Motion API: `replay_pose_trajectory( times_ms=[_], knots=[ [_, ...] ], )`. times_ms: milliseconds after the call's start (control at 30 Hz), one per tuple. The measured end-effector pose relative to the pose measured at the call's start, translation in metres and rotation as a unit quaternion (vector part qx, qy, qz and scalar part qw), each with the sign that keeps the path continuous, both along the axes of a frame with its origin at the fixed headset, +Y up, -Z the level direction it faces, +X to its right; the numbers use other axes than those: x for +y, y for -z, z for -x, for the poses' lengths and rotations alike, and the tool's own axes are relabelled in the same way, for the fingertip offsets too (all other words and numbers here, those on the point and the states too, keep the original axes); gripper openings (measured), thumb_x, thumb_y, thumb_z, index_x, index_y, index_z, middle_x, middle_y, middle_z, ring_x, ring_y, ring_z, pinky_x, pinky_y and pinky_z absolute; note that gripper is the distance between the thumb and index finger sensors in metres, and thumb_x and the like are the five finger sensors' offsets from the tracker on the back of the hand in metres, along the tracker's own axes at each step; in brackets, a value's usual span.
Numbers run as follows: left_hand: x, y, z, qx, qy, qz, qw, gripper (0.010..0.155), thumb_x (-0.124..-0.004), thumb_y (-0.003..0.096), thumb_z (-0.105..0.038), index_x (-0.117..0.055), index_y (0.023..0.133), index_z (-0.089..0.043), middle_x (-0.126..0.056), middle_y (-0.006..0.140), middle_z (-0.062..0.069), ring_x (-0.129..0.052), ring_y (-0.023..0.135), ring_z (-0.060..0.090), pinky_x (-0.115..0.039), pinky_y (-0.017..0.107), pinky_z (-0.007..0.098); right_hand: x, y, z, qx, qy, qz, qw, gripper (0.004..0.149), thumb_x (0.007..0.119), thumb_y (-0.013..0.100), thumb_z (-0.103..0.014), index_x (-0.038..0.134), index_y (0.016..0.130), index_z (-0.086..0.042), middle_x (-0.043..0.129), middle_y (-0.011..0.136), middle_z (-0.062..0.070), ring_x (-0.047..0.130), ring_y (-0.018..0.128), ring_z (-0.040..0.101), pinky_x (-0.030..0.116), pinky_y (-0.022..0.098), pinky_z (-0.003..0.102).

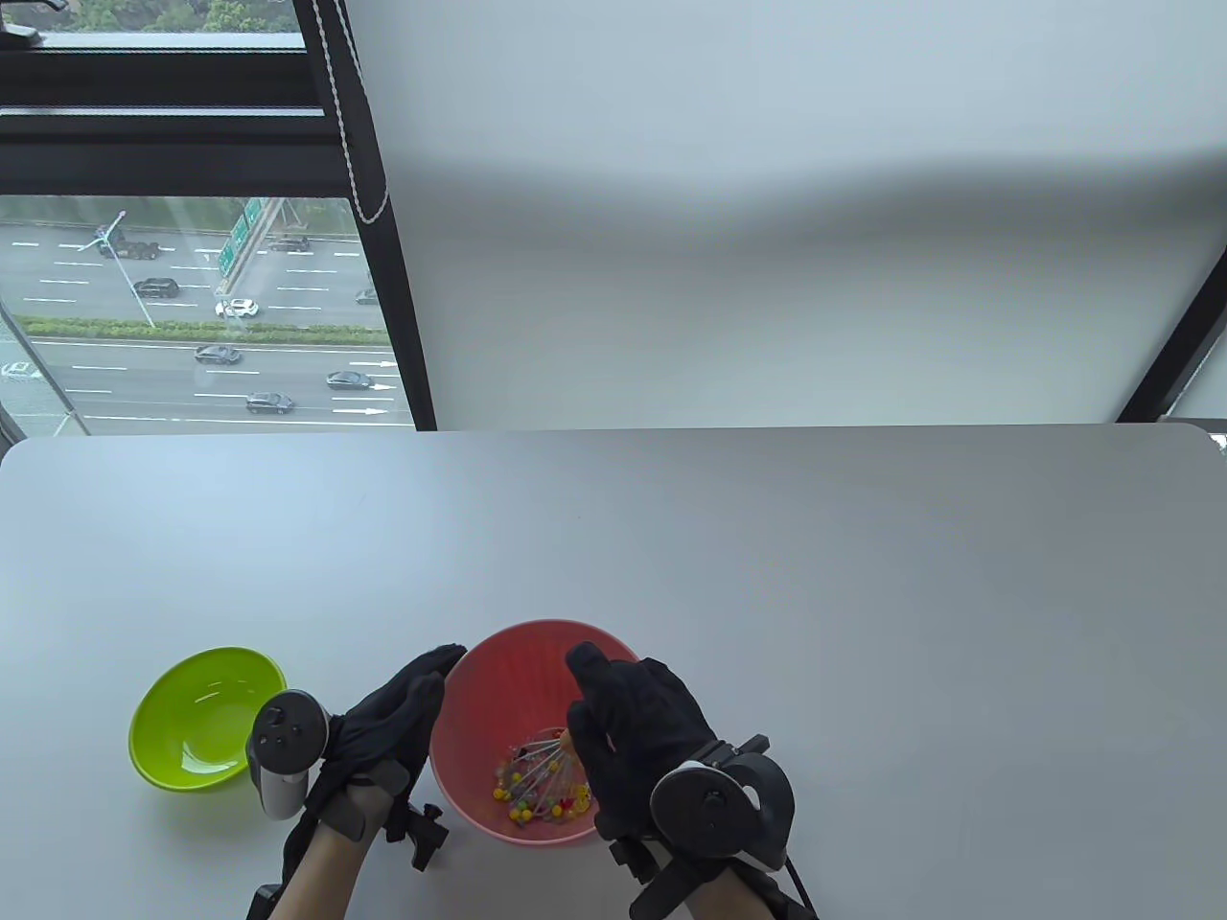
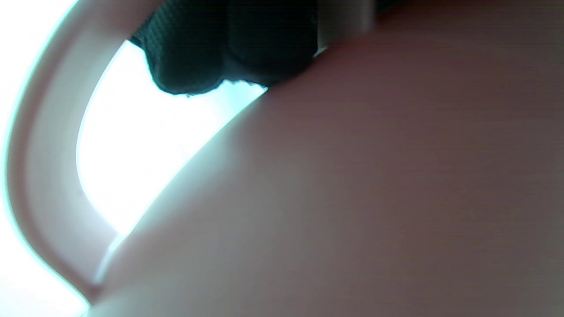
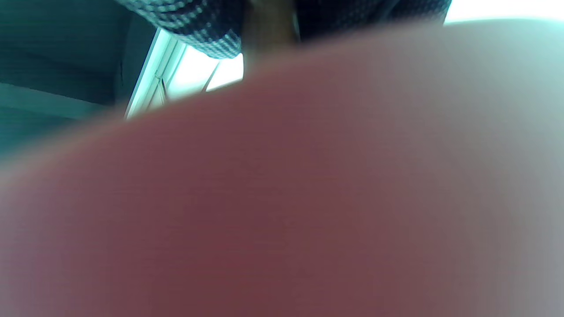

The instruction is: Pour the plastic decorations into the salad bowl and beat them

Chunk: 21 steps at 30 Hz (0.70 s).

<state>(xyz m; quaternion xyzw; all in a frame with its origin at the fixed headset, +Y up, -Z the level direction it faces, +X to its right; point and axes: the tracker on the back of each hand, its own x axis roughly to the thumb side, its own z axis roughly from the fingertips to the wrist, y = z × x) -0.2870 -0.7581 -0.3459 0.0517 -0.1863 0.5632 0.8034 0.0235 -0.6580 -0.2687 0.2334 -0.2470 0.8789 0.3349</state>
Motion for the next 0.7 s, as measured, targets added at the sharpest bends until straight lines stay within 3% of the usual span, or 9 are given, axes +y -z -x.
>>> replay_pose_trajectory(
  times_ms=[333, 700],
  knots=[
    [0.0, 0.0, 0.0, 0.0, 0.0, 0.0, 1.0, 0.061, -0.056, 0.0564, -0.056, -0.073, 0.1, -0.018, -0.09, 0.057, 0.003, -0.09, 0.06, 0.031, -0.062, 0.069, 0.058, -0.0012, -0.0014, 0.005, -0.008, -0.033, -0.021, 0.999, 0.056, 0.074, 0.059, -0.044, 0.05, 0.109, -0.031, 0.073, 0.096, -0.004, 0.097, 0.066, 0.019, 0.061, 0.074, 0.05],
    [0.0, 0.0, 0.0, 0.0, 0.0, 0.0, 1.0, 0.061, -0.056, 0.0565, -0.056, -0.073, 0.1, -0.018, -0.09, 0.057, 0.003, -0.09, 0.06, 0.031, -0.062, 0.069, 0.058, 0.0034, -0.0087, 0.0066, -0.057, -0.118, -0.095, 0.987, 0.054, 0.07, 0.06, -0.044, 0.048, 0.109, -0.033, 0.072, 0.096, -0.006, 0.093, 0.07, 0.019, 0.056, 0.076, 0.052]
  ],
)
